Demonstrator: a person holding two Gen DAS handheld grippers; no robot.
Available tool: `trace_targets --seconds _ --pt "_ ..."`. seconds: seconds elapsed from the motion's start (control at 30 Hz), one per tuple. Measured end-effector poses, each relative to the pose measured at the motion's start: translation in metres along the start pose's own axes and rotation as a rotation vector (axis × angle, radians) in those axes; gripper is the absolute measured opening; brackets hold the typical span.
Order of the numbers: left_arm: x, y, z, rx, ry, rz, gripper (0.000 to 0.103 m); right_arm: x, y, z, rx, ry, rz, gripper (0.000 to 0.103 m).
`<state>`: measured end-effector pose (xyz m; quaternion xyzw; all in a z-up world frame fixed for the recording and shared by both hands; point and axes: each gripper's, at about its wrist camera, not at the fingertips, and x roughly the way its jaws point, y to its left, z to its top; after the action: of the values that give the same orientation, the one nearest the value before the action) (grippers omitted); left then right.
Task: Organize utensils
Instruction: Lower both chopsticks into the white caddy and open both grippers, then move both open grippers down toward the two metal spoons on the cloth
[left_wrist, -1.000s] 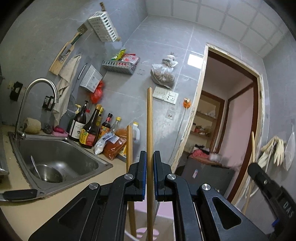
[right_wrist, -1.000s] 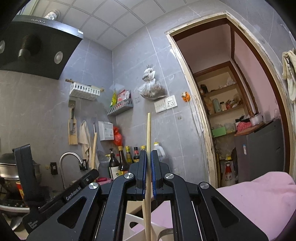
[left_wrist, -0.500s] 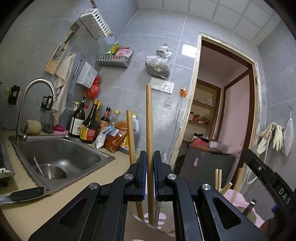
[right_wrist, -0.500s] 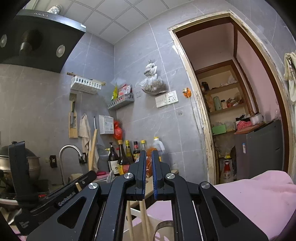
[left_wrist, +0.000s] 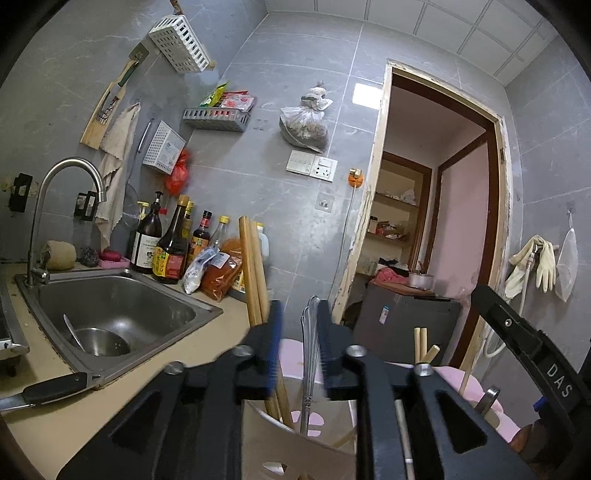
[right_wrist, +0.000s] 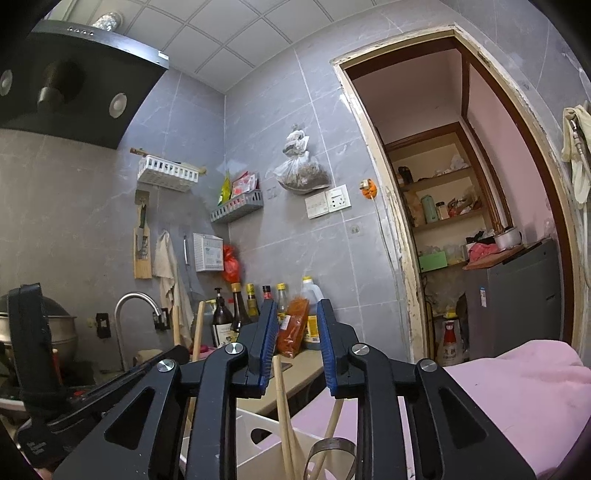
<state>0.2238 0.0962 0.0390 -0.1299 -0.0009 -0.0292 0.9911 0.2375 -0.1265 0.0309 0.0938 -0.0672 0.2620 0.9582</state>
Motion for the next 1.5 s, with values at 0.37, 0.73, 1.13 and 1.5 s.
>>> trace_targets --seconds 0.37,0.73,1.13,1.5 --pt "-0.013 -0.002 0.022 -0.019 -0.034 -0.006 0.040 -0.009 0.002 0.016 -0.034 -0.007 -0.059 0.050" --pt "-0.041 -0.032 0.034 -0.020 -0.005 -0.101 0.099 -0.065 -0.027 0.038 -0.070 0.040 -0.139 0.087" --pt "-0.053 -0.095 0.006 0.085 0.185 -0.227 0.101 -0.127 -0.072 0.056 -0.095 0.138 -0.228 0.103" --pt "-0.047 -0.138 -0.037 0.133 0.476 -0.307 0.101 -0.157 -0.121 0.036 -0.124 0.372 -0.318 0.103"
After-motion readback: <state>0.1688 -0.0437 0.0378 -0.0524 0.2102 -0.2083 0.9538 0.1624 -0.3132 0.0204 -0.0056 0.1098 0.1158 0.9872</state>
